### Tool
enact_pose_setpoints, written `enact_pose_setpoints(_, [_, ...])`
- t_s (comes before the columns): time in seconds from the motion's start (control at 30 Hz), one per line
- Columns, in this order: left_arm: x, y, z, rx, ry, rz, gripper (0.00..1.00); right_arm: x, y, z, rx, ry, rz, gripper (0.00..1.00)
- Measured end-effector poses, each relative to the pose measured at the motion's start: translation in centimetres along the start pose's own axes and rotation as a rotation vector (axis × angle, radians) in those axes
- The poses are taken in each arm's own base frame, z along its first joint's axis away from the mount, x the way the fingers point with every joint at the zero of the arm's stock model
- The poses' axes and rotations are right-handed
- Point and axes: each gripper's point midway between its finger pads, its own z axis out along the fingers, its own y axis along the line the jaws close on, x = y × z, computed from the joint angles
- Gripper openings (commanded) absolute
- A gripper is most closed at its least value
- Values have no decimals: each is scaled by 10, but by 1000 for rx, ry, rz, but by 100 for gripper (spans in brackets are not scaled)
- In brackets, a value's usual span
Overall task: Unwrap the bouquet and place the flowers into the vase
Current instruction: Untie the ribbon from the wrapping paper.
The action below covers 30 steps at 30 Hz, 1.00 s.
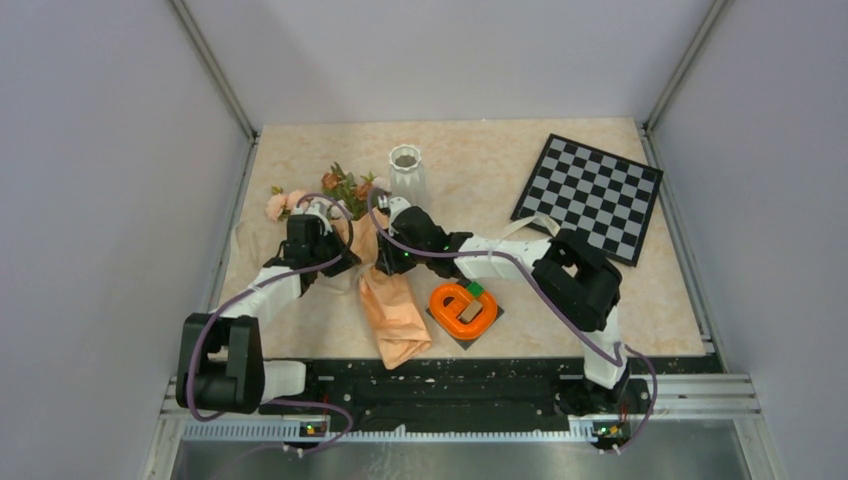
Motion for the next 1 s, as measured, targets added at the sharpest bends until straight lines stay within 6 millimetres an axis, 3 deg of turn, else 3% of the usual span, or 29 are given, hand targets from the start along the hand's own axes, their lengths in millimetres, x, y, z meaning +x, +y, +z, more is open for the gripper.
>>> enact_pose_setpoints(0.7, [2, 1, 3, -3, 12, -3, 0, 2, -16, 16, 14, 18, 40, 35])
enact_pose_setpoints(1.0, [2, 2, 3, -4, 12, -3, 0, 0, -15, 19, 3, 17, 45, 3])
